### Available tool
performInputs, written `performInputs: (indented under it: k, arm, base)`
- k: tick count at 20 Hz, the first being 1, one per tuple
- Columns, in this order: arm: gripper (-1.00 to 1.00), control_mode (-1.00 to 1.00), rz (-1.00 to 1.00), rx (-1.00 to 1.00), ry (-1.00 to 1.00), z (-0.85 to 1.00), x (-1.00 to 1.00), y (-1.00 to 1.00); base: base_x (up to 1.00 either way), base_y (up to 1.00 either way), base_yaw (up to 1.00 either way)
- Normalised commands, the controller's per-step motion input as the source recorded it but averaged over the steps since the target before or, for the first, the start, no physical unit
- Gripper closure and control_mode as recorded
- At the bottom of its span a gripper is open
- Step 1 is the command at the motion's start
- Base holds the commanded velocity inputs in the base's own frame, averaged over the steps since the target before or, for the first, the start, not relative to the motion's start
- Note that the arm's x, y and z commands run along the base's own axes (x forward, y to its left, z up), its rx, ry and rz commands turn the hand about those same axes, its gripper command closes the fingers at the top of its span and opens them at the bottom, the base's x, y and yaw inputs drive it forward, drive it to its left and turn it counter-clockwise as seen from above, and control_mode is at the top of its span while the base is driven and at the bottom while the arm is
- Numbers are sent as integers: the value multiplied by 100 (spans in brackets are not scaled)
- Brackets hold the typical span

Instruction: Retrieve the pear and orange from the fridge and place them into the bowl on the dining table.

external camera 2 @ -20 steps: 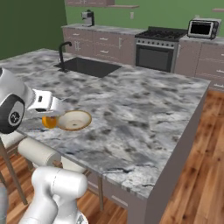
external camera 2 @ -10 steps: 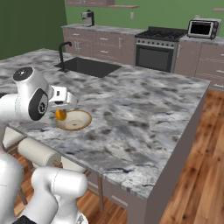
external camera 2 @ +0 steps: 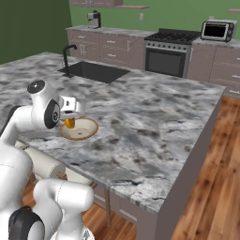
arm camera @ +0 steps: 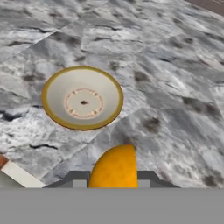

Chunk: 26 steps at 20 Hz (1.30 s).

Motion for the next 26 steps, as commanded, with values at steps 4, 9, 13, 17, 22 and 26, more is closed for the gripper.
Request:
performInputs:
  k: [4, 9, 13, 17, 22, 26]
  arm:
    - [100, -100, 0, 0, 0, -29, 58, 8]
    - [100, -100, 0, 0, 0, -30, 52, 8]
    - [100, -100, 0, 0, 0, -28, 49, 9]
    - [100, -100, 0, 0, 3, -31, 37, 10]
    - [100, -100, 0, 0, 3, -32, 28, 11]
    - [100, -100, 0, 0, 2, -28, 26, 12]
  base:
    - [0, 0, 0]
    - [0, 0, 0]
    - [0, 0, 0]
    - [0, 0, 0]
    - [0, 0, 0]
    - [0, 0, 0]
